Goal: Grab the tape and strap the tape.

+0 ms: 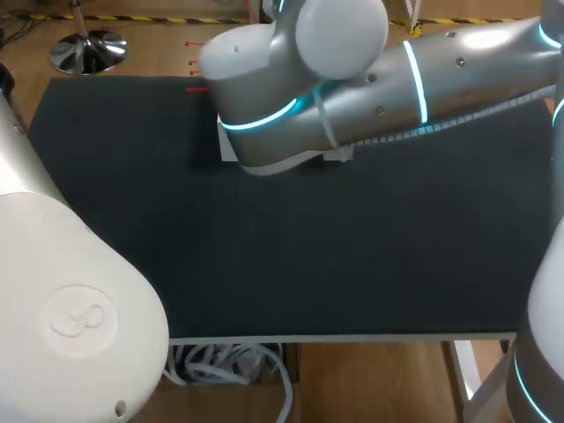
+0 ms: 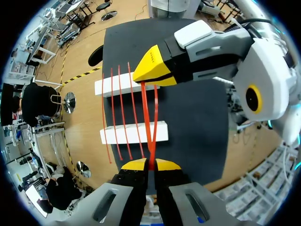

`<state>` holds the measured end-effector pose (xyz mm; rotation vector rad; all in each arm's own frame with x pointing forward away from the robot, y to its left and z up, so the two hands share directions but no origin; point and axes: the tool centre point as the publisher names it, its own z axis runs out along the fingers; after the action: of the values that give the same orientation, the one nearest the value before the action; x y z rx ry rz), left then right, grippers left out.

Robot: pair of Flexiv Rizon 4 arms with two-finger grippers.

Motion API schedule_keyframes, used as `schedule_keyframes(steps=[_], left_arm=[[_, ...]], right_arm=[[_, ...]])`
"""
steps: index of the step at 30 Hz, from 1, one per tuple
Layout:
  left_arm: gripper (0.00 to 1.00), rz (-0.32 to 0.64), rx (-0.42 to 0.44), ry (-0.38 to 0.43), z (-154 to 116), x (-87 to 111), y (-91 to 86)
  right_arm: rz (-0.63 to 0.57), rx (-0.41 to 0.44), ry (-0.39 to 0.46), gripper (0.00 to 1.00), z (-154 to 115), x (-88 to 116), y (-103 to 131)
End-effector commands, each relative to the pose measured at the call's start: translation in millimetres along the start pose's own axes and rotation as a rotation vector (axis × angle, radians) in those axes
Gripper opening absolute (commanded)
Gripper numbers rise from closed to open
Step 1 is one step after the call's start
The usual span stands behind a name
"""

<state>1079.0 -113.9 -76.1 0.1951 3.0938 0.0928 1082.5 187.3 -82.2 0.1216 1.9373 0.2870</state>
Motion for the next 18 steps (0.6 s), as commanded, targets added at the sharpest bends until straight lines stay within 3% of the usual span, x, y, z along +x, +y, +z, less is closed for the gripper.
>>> schedule_keyframes(steps=[1,18], left_arm=[[0.00,-0.001,-0.002,0.000,-0.1,0.5,-0.4],[0.00,-0.001,-0.002,0.000,-0.1,0.5,-0.4]], right_arm=[[-0.003,0.028,0.005,0.00,0.6,-1.4,6.9],[-0.064,0.039,-0.001,0.00,1.2,-3.0,11.4]])
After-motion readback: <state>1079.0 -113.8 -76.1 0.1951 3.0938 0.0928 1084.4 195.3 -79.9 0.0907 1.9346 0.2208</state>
